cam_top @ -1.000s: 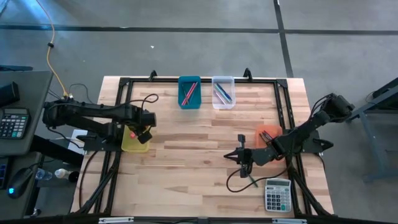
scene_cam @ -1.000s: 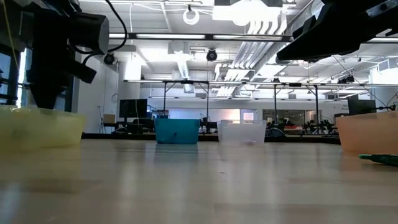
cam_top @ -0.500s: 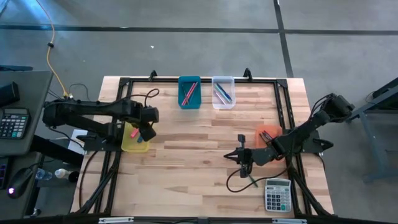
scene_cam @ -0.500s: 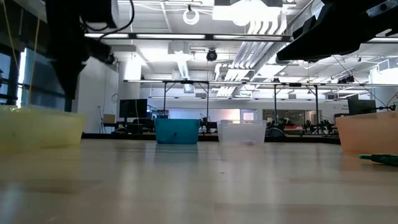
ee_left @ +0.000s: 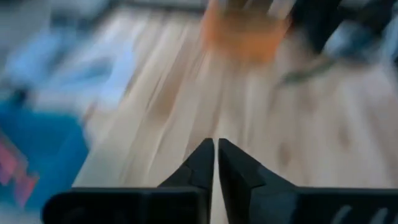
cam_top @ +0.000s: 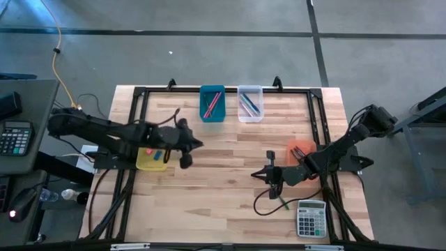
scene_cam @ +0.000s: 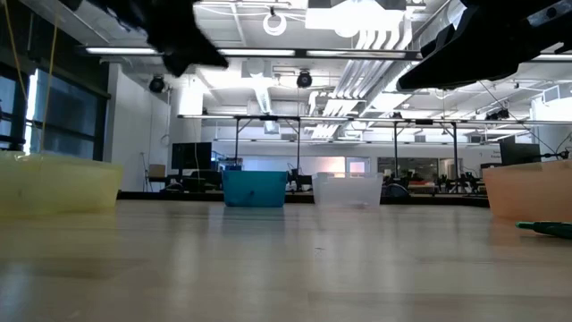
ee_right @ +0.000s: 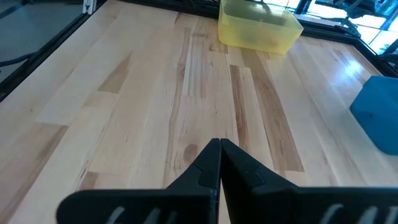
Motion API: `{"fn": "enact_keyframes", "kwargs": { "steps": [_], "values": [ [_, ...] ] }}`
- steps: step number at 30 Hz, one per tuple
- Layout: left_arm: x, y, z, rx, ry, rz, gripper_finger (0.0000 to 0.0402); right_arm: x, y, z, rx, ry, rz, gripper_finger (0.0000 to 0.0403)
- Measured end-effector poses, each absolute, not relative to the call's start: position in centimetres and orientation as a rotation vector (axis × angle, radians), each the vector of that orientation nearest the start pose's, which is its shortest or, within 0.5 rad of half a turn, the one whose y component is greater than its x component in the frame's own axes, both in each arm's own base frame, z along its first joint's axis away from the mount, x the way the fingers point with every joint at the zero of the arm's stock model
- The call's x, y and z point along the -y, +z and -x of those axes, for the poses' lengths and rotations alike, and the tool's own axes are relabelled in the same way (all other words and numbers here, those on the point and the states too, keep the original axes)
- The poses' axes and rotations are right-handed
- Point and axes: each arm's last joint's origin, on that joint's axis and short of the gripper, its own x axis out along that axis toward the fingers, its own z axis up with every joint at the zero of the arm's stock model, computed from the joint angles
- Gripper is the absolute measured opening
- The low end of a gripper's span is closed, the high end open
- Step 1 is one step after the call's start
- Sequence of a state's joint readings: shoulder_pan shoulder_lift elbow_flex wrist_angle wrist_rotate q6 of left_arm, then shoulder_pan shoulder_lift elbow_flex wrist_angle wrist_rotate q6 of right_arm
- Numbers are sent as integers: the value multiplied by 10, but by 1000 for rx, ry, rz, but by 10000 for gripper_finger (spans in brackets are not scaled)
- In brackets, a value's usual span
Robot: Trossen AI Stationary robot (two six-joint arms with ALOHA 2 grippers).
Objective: Sort crayons/erasers/pens/pencils in bins
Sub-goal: Put the green ballpen into the white bin
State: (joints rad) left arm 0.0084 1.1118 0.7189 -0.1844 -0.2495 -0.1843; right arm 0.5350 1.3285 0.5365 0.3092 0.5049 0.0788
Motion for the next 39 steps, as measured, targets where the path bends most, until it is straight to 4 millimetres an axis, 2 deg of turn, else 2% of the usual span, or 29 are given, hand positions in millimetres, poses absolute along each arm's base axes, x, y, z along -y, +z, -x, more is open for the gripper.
{"fn": "enact_keyframes", "kwargs": {
  "steps": [4, 8, 14, 18, 26, 31, 35, 39],
  "values": [
    [-5, 243, -238, -276, 206, 62, 3, -117, 184, -226, -421, 14, 160, 0],
    [-1, 226, -227, -58, 70, 37, 2, -117, 184, -226, -420, -3, 73, 0],
    [-1, 201, -204, 89, 32, 16, 1, -118, 183, -225, -439, 4, -63, 0],
    [-4, 189, -194, 96, 46, 41, 1, -116, 183, -226, -426, -66, -166, 0],
    [-5, 187, -191, 107, 48, 7, 0, -115, 183, -226, -436, -110, -226, 0],
    [-3, 187, -191, 106, 10, 11, 0, -120, 205, -233, -577, -157, -222, 0],
    [-3, 187, -191, 106, -4, 12, 0, -118, 224, -232, -696, -269, -248, 1],
    [-3, 187, -191, 106, -4, 12, 1, -115, 232, -227, -767, -366, -304, 1]
  ]
}}
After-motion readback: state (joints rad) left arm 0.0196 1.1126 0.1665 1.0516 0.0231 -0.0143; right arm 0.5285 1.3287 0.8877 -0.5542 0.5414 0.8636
